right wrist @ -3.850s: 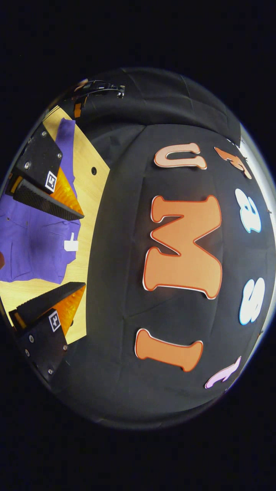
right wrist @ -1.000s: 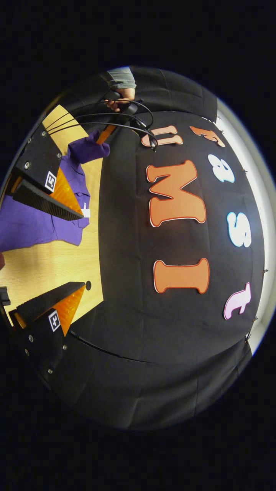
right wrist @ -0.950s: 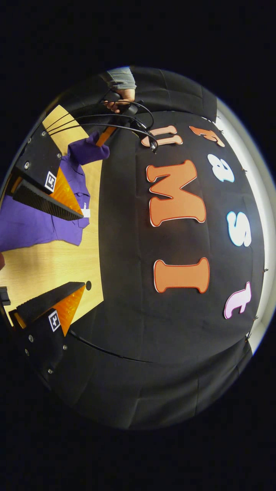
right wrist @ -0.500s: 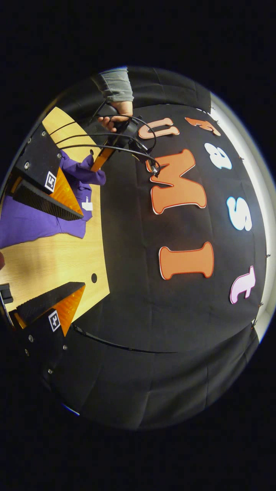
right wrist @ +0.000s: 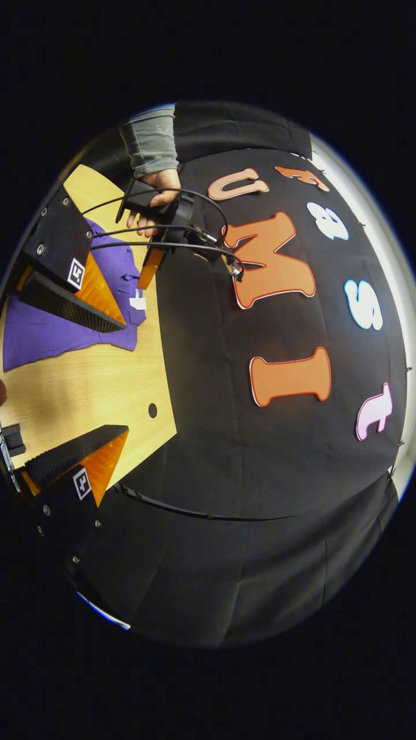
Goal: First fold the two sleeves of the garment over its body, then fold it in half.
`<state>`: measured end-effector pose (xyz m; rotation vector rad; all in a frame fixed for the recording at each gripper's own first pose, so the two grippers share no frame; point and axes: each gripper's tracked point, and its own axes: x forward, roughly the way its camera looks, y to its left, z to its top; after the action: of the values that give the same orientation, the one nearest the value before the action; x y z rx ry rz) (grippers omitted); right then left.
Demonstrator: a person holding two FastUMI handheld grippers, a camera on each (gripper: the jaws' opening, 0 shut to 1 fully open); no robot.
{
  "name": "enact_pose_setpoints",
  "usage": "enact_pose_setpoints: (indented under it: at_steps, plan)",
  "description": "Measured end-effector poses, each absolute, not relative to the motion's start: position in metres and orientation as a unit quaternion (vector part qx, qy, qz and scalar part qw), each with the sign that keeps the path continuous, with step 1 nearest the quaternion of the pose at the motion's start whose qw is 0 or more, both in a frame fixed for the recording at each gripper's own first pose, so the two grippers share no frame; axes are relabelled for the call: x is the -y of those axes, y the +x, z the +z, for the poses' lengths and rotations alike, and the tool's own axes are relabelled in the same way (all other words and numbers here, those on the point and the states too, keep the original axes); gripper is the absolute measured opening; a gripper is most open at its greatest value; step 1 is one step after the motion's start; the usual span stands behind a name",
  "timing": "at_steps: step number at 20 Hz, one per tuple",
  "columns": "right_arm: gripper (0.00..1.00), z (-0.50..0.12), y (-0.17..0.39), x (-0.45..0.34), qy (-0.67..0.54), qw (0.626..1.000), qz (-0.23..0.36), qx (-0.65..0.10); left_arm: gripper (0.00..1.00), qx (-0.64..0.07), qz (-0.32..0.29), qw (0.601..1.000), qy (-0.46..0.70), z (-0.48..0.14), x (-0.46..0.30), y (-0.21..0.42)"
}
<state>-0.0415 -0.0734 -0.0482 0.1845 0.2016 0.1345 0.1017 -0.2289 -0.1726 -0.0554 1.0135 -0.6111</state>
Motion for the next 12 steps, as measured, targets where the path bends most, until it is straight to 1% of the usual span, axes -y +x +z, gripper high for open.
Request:
enact_pose_setpoints:
  at_steps: [1, 2, 3, 4, 5, 6, 7, 10, 12]
  plan:
    - [0.95, -0.047, -0.041, 0.073, 0.090, 0.989, 0.068, -0.100, 0.19, -0.468, -0.290, 0.835, -0.027, -0.165, 0.225, 0.099]
    - [0.95, -0.047, -0.039, 0.070, 0.088, 0.988, 0.072, -0.100, 0.27, -0.457, -0.292, 0.839, -0.029, -0.158, 0.221, 0.097]
    - [0.95, -0.046, -0.038, 0.067, 0.085, 0.988, 0.076, -0.101, 0.30, -0.442, -0.292, 0.847, -0.032, -0.150, 0.216, 0.095]
    - [0.95, -0.044, -0.037, 0.063, 0.082, 0.988, 0.079, -0.100, 0.38, -0.416, -0.286, 0.863, -0.032, -0.140, 0.204, 0.095]
    - [0.95, -0.043, -0.035, 0.056, 0.076, 0.988, 0.087, -0.099, 0.63, -0.377, -0.270, 0.886, -0.022, -0.126, 0.182, 0.092]
    - [0.95, -0.041, -0.034, 0.051, 0.073, 0.988, 0.091, -0.098, 0.88, -0.354, -0.259, 0.899, -0.016, -0.118, 0.169, 0.091]
    - [0.95, -0.039, -0.033, 0.045, 0.070, 0.988, 0.097, -0.094, 0.90, -0.337, -0.249, 0.908, -0.011, -0.112, 0.158, 0.085]
    - [0.95, -0.037, -0.032, 0.027, 0.057, 0.988, 0.113, -0.084, 0.89, -0.307, -0.202, 0.930, -0.021, -0.092, 0.119, 0.061]
    - [0.95, -0.033, -0.032, 0.012, 0.046, 0.988, 0.127, -0.071, 0.89, -0.258, -0.158, 0.953, -0.033, -0.066, 0.085, 0.046]
